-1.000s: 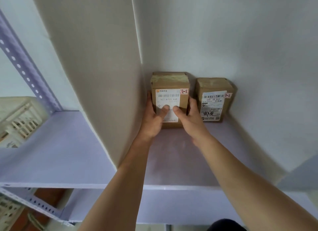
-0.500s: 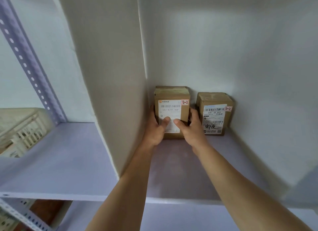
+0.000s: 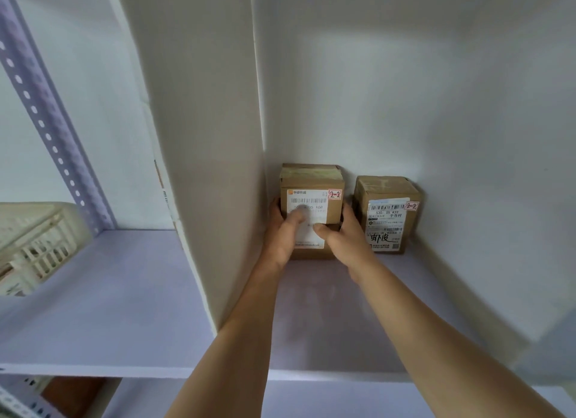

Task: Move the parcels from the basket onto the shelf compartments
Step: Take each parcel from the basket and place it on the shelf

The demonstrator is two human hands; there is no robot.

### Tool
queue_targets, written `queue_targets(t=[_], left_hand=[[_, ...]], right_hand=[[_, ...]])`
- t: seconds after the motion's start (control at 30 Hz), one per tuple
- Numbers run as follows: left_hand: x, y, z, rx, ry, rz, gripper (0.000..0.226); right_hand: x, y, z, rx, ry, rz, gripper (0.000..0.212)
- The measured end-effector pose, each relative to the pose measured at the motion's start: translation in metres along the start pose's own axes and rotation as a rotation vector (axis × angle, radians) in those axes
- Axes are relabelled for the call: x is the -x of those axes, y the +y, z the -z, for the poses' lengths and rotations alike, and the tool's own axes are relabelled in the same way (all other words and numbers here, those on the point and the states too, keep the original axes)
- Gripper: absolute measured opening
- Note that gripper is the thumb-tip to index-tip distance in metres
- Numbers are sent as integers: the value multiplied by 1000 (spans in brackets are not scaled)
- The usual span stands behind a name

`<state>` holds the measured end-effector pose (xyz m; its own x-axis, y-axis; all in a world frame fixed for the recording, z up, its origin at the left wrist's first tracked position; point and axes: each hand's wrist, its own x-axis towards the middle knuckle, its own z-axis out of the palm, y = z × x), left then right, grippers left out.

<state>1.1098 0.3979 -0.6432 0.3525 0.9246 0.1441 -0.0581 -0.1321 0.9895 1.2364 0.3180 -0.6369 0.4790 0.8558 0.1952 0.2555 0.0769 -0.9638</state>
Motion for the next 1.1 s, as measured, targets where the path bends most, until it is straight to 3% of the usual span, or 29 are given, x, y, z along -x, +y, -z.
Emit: queue_targets(t=[0.1, 0.13, 0.23, 0.33, 0.4, 0.53, 0.67, 0.73, 0.87, 1.1], left_hand=[[-23, 8, 0, 109, -63, 131, 85], [-29, 12, 0, 107, -68, 161, 98], [-39, 22, -3, 60, -7, 212, 120], [-52, 21, -5, 45, 45, 243, 128], [-62, 16, -6, 28, 85, 264, 140], [-79, -1, -7, -32, 119, 277, 151], [-86, -10, -7, -47, 116, 284, 151], [-84, -9, -7, -38, 120, 294, 144], [-76, 1, -9, -47, 111, 293, 111], [-72, 4, -11, -38, 125, 275, 104]], right_hand=[[-4, -29, 4, -115, -65, -101, 46], [-5, -37, 4, -142, -67, -158, 53], [-13, -45, 2, -118, -28, -304, 112], [-15, -52, 1, -182, -43, -394, 145], [-21, -54, 0, -224, -35, -451, 153], [-37, -46, -5, -287, 3, -500, 149], [-33, -47, -9, -289, 48, -461, 128], [-31, -49, -10, -270, 64, -447, 122], [-31, -52, -12, -247, 103, -418, 107], [-27, -55, -11, -239, 111, -400, 108]])
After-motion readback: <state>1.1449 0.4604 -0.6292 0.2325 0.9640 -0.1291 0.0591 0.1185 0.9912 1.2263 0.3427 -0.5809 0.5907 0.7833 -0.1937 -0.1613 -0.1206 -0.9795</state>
